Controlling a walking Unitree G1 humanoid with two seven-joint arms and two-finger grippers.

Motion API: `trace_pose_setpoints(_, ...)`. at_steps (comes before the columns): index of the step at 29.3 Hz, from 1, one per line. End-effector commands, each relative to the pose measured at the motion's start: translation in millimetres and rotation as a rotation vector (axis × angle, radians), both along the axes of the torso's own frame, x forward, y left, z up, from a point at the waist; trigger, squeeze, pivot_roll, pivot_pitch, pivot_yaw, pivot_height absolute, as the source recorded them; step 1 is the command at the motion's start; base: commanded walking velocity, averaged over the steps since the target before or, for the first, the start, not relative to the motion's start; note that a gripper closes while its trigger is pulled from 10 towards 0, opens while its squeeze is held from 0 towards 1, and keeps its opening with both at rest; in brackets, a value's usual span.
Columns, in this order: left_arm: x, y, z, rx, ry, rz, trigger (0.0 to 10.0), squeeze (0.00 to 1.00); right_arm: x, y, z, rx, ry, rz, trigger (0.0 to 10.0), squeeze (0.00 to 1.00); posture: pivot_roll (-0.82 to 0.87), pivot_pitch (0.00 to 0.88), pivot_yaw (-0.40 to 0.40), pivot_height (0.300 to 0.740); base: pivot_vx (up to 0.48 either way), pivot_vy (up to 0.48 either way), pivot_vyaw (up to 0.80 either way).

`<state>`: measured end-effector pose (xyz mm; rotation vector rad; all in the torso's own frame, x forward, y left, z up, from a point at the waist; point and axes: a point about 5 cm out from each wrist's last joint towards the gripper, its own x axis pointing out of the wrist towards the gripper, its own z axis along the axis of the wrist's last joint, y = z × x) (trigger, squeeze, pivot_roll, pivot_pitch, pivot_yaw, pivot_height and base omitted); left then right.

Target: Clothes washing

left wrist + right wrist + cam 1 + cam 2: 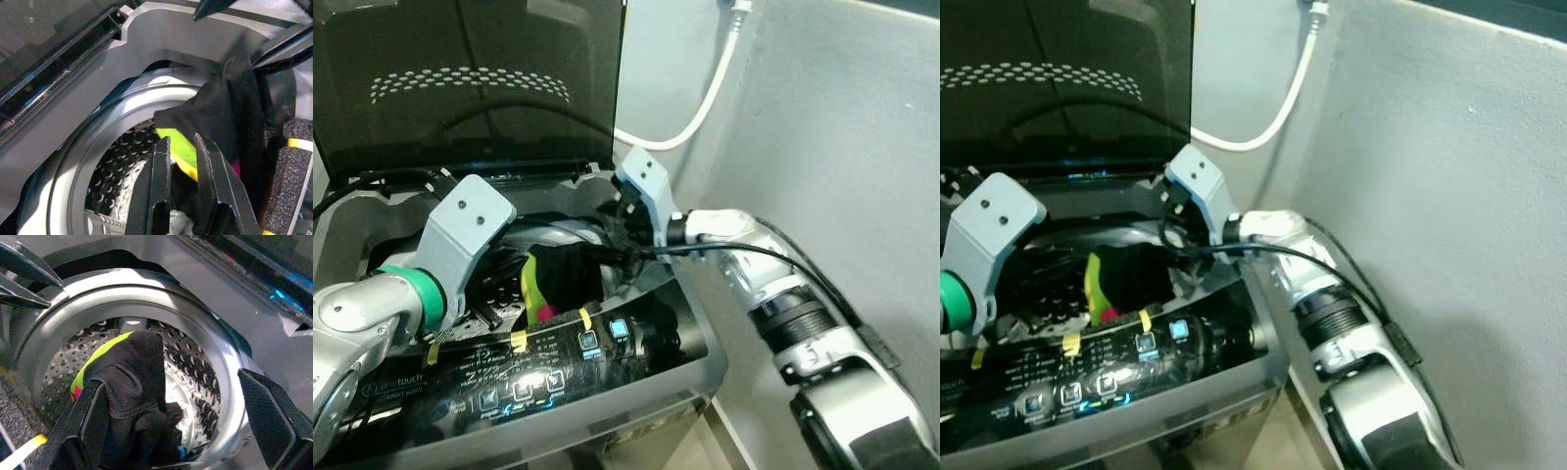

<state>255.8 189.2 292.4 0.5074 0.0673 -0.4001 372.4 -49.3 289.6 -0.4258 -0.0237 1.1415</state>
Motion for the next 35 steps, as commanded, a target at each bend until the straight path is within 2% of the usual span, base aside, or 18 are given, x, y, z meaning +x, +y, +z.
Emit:
trace_pose_setpoints(1, -0.9, -3.6, -1.1, 0.006, 0.011, -0.026, 10.0, 0.0, -2.1, 0.1, 1.6, -0.015, -0.011, 0.013, 10.0, 1.0, 0.1, 0.046, -0.017, 0.74, 0.0, 0.0, 0.0)
trace_pose_setpoints(3, -0.7, -3.4, -0.8, 0.007, 0.011, -0.026, 10.0, 0.0, 0.4, -1.0, 5.2, -0.003, -0.05, -0.022, 10.0, 1.0, 0.1, 0.048, -0.015, 0.74, 0.0, 0.0, 0.0)
trace_pose_setpoints(4, -0.4, -3.7, -0.6, 0.007, 0.011, -0.026, 10.0, 0.0, 4.5, -3.0, 8.6, 0.029, -0.054, -0.07, 10.0, 0.0, 0.11, 0.048, -0.016, 0.74, 0.0, 0.0, 0.0)
trace_pose_setpoints(5, -0.4, -3.7, -0.6, 0.007, 0.011, -0.026, 10.0, 0.0, 4.5, -3.0, 8.6, 0.029, -0.054, -0.07, 10.0, 0.0, 0.11, 0.048, -0.016, 0.74, 0.0, 0.0, 0.0)
trace_pose_setpoints(6, 0.0, -4.4, -0.1, 0.0, 0.005, -0.025, 10.0, 0.0, 9.7, -5.7, 17.3, 0.133, -0.047, -0.13, 10.0, 0.0, 0.11, 0.048, -0.019, 0.74, 0.0, 0.0, 0.0)
trace_pose_setpoints(9, 0.0, -4.4, -0.1, 0.0, 0.005, -0.025, 10.0, 0.0, 9.7, -5.7, 17.3, 0.133, -0.047, -0.13, 10.0, 0.0, 0.11, 0.048, -0.019, 0.74, 0.0, 0.0, 0.0)
trace_pose_setpoints(10, 1.0, -4.7, 0.9, -0.011, -0.006, -0.017, 10.0, 0.0, 15.3, -10.1, 28.4, 0.267, -0.046, -0.196, 10.0, 0.0, 0.12, 0.047, -0.028, 0.74, 0.0, 0.0, 0.0)
trace_pose_setpoints(11, 10.7, 1.0, 8.5, -0.089, -0.098, 0.094, 10.0, 0.0, 25.8, -33.4, 38.8, 0.537, -0.04, -0.395, 10.0, 0.0, 0.13, 0.047, -0.04, 0.74, 0.0, 0.0, 0.0)
trace_pose_setpoints(13, 10.7, 1.0, 8.5, -0.089, -0.098, 0.094, 10.0, 0.0, 25.8, -33.4, 38.8, 0.537, -0.04, -0.395, 10.0, 0.0, 0.13, 0.047, -0.04, 0.74, 0.0, 0.0, 0.0)
trace_pose_setpoints(14, 19.2, 7.9, 15.5, -0.168, -0.184, 0.208, 10.0, 0.0, 32.0, -55.6, 37.6, 0.714, -0.028, -0.566, 10.0, 0.0, 0.13, 0.048, -0.041, 0.74, 0.0, 0.0, 0.0)
trace_pose_setpoints(16, 19.2, 7.9, 15.5, -0.168, -0.184, 0.208, 10.0, 0.0, 32.0, -55.6, 37.6, 0.714, -0.028, -0.566, 10.0, 0.0, 0.13, 0.048, -0.041, 0.74, 0.0, 0.0, 0.0)
trace_pose_setpoints(18, 31.7, 4.3, 14.8, -0.284, -0.243, 0.296, 10.0, 0.0, 28.8, -86.7, 17.3, 0.859, -0.025, -0.744, 10.0, 0.0, 0.11, 0.052, -0.014, 0.74, 0.0, 0.0, 0.0)
trace_pose_setpoints(19, 31.7, 4.3, 14.8, -0.284, -0.243, 0.296, 10.0, 0.0, 28.8, -86.7, 17.3, 0.859, -0.025, -0.744, 10.0, 0.0, 0.11, 0.052, -0.014, 0.74, 0.0, 0.0, 0.0)
trace_pose_setpoints(21, 33.6, -3.4, 11.9, -0.293, -0.235, 0.262, 10.0, 0.0, 21.4, -74.5, 7.7, 0.735, 0.01, -0.604, 10.0, 0.0, 0.1, 0.055, 0.005, 0.74, 0.0, 0.0, 0.0)
trace_pose_setpoints(23, 35.2, -10.5, 8.9, -0.292, -0.214, 0.216, 10.0, 0.0, 9.9, -55.2, -3.5, 0.508, -0.017, -0.455, 10.0, 0.0, 0.09, 0.058, 0.019, 0.74, 0.0, 0.0, 0.0)
trace_pose_setpoints(24, 37.0, -8.4, 10.8, -0.26, -0.22, 0.21, 10.0, 0.0, 3.8, -43.6, -10.0, 0.435, 0.041, -0.35, 10.0, 0.0, 0.1, 0.056, 0.028, 0.74, 0.0, 0.0, 0.0)
trace_pose_setpoints(33, 38.4, -0.5, 18.9, -0.25, -0.252, 0.234, 10.0, 0.0, -12.2, -29.0, -16.8, 0.352, 0.086, -0.152, 10.0, 0.0, 0.11, 0.059, 0.026, 0.74, 0.0, 0.0, 0.0)
trace_pose_setpoints(35, 36.4, 0.7, 20.3, -0.252, -0.259, 0.214, 10.0, 0.0, -24.1, -8.3, -11.3, 0.368, 0.062, -0.034, 10.0, 0.0, 0.1, 0.061, 0.024, 0.74, 0.0, 0.0, 0.0)
